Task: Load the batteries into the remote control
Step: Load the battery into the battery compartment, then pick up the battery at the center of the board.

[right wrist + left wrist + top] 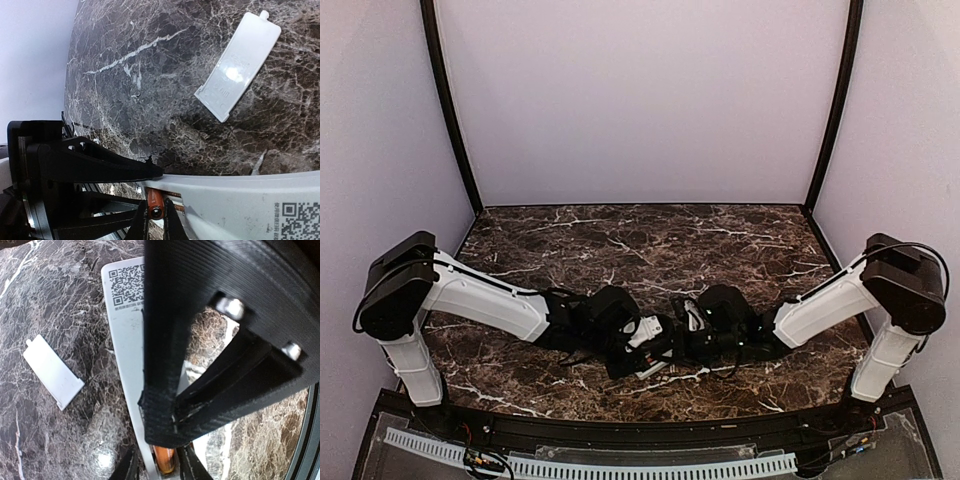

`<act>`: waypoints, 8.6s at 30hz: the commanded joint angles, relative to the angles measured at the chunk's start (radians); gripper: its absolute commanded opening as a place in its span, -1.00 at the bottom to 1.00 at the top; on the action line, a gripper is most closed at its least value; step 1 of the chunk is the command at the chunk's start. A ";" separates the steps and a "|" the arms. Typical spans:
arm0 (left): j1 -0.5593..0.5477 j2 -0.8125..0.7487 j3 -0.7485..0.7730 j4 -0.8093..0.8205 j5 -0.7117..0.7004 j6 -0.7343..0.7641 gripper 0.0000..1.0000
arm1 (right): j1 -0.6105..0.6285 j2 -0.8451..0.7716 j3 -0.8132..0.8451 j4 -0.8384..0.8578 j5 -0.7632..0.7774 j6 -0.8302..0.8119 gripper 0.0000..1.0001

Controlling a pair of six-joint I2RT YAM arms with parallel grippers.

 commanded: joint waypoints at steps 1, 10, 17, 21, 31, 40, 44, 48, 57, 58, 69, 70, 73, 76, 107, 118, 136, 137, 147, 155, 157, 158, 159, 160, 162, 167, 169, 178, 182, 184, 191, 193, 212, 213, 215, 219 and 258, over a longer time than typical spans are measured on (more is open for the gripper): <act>-0.005 -0.053 -0.013 -0.080 -0.006 -0.004 -0.40 | 0.023 0.034 -0.039 -0.078 0.016 0.000 -1.00; 0.037 -0.086 -0.012 -0.046 0.059 -0.061 -0.26 | 0.024 0.078 0.005 -0.083 0.025 -0.023 -1.00; 0.074 -0.110 -0.018 -0.048 0.106 -0.104 -0.21 | 0.025 0.103 -0.022 -0.041 0.012 0.023 -1.00; 0.075 -0.078 -0.008 -0.064 0.115 -0.100 -0.20 | 0.024 0.110 -0.031 -0.023 0.007 0.037 -1.00; 0.064 -0.047 0.014 -0.110 0.142 -0.105 -0.17 | 0.024 0.122 -0.023 -0.027 0.015 0.055 -1.00; 0.056 0.016 0.050 -0.115 0.059 -0.147 -0.39 | 0.025 0.115 -0.022 -0.036 0.026 0.059 -1.00; 0.054 0.019 0.050 -0.105 0.068 -0.152 -0.40 | 0.025 0.102 -0.021 -0.046 0.034 0.059 -1.00; 0.051 0.025 0.056 -0.099 0.064 -0.147 -0.41 | 0.026 0.095 -0.018 -0.053 0.038 0.063 -1.00; 0.044 0.045 0.068 -0.128 0.055 -0.121 -0.79 | 0.025 0.076 -0.016 -0.080 0.049 0.066 -0.99; 0.044 0.045 0.068 -0.141 0.054 -0.119 -0.85 | 0.025 0.069 -0.016 -0.088 0.053 0.064 -0.98; 0.031 0.043 0.059 -0.191 0.026 -0.044 -1.00 | 0.024 -0.011 0.004 -0.190 0.078 0.023 -0.70; 0.030 0.043 0.058 -0.193 0.025 -0.037 -1.00 | 0.021 -0.024 0.011 -0.205 0.081 0.013 -0.67; 0.027 0.045 0.061 -0.196 0.023 -0.027 -1.00 | 0.013 -0.062 0.034 -0.255 0.090 -0.020 -0.62; 0.027 0.045 0.061 -0.199 0.019 -0.022 -1.00 | 0.005 -0.097 0.039 -0.276 0.092 -0.042 -0.57; 0.025 0.050 0.064 -0.203 0.016 -0.016 -1.00 | 0.021 0.007 0.006 0.009 0.086 -0.044 -0.94; 0.025 0.051 0.066 -0.202 0.017 -0.016 -1.00 | 0.033 -0.072 0.018 -0.139 0.180 -0.080 -0.79; 0.025 0.051 0.065 -0.203 0.019 -0.016 -1.00 | 0.061 0.020 0.070 -0.135 0.159 -0.091 -0.97; 0.025 0.051 0.065 -0.202 0.019 -0.017 -1.00 | 0.062 0.023 0.070 -0.137 0.159 -0.092 -1.00; 0.025 0.051 0.063 -0.197 0.017 -0.018 -0.86 | 0.082 0.091 0.079 -0.125 0.127 -0.070 -1.00; 0.025 0.053 0.067 -0.191 0.020 -0.024 -0.72 | 0.102 0.116 0.117 -0.239 0.154 -0.079 -1.00; 0.024 0.053 0.070 -0.185 0.027 -0.027 -0.67 | 0.111 0.122 0.118 -0.256 0.163 -0.082 -1.00; 0.024 0.053 0.071 -0.182 0.028 -0.029 -0.65 | 0.111 0.128 0.114 -0.256 0.163 -0.080 -1.00; 0.025 0.053 0.071 -0.176 0.030 -0.030 -0.65 | 0.111 0.129 0.111 -0.251 0.160 -0.075 -1.00; 0.025 0.054 0.072 -0.175 0.031 -0.032 -0.65 | 0.112 0.129 0.107 -0.247 0.160 -0.071 -1.00; 0.025 0.057 0.076 -0.175 0.029 -0.031 -0.65 | 0.112 0.122 0.101 -0.244 0.165 -0.068 -1.00; 0.025 0.071 0.084 -0.195 0.005 -0.024 -0.69 | 0.106 0.084 0.104 -0.243 0.166 -0.080 -1.00; 0.025 0.071 0.084 -0.203 0.002 -0.022 -0.72 | 0.095 0.050 0.097 -0.233 0.160 -0.083 -1.00; 0.025 0.071 0.089 -0.237 -0.024 -0.014 -0.83 | 0.024 -0.129 0.056 -0.297 0.149 -0.119 -1.00; 0.025 0.068 0.091 -0.241 -0.026 -0.012 -0.84 | -0.010 -0.198 -0.002 -0.304 0.155 -0.112 -1.00; 0.025 0.065 0.091 -0.241 -0.029 -0.014 -0.84 | -0.023 -0.236 -0.024 -0.316 0.164 -0.110 -1.00; 0.025 0.051 0.103 -0.232 -0.016 -0.014 -0.64 | -0.040 -0.303 -0.030 -0.380 0.192 -0.143 -0.99; 0.025 0.041 0.103 -0.227 -0.012 -0.013 -0.54 | -0.042 -0.312 -0.030 -0.383 0.193 -0.150 -0.97; 0.027 -0.044 0.124 -0.200 -0.010 -0.012 -0.20 | -0.062 -0.404 0.005 -0.554 0.275 -0.177 -0.87; 0.027 -0.046 0.126 -0.200 -0.010 -0.013 -0.20 | -0.066 -0.415 0.010 -0.576 0.292 -0.172 -0.86; 0.026 -0.052 0.123 -0.199 -0.010 -0.015 -0.20 | -0.074 -0.444 0.016 -0.649 0.321 -0.160 -0.85; 0.029 -0.084 0.116 -0.195 -0.016 -0.020 -0.20 | -0.098 -0.502 0.026 -0.817 0.425 -0.101 -0.69; 0.248 -0.388 -0.002 -0.151 -0.084 -0.007 0.46 | -0.394 -0.175 0.192 -1.208 0.246 -0.246 -0.39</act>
